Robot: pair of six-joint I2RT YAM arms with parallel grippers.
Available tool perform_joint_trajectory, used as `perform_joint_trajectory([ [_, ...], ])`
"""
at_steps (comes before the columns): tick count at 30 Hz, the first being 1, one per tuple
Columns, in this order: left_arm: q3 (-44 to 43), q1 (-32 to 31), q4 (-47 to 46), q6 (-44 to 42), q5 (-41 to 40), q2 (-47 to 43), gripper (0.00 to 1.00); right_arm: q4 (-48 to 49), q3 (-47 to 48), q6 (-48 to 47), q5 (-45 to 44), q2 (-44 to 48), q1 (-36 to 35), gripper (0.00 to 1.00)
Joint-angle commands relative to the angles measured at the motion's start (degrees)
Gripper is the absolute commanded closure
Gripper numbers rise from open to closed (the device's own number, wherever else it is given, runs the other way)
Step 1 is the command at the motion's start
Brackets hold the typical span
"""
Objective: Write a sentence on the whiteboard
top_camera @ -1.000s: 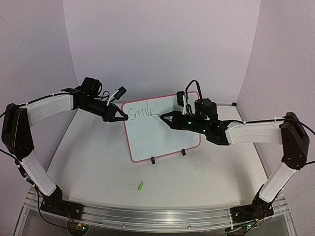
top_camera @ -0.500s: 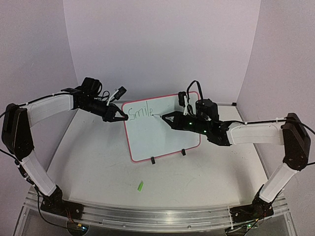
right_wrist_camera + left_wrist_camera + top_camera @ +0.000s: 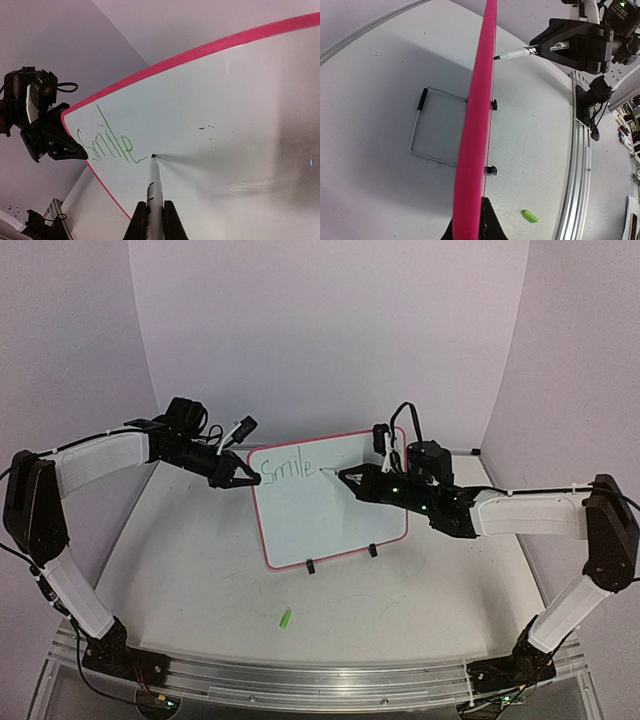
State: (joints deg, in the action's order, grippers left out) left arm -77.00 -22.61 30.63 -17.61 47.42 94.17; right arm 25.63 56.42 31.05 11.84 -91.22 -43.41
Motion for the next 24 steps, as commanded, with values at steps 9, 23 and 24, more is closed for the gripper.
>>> perform_joint_trajectory([
  [9, -0.26, 0.53, 0.07, -4.08, -6.9, -1.27, 1.0, 0.48, 0.94, 0.02, -2.74, -0.5, 0.24, 1.0],
  [23, -0.26, 0.54, 0.14, -4.19, -6.99, -1.35, 1.0, -0.67, -1.41, 1.27, -4.67, 0.34, 0.19, 1.0],
  [24, -0.26, 0.52, 0.13, -4.22, -6.99, -1.36, 1.0, -0.68, -1.55, 1.36, -4.53, 0.34, 0.22, 1.0],
])
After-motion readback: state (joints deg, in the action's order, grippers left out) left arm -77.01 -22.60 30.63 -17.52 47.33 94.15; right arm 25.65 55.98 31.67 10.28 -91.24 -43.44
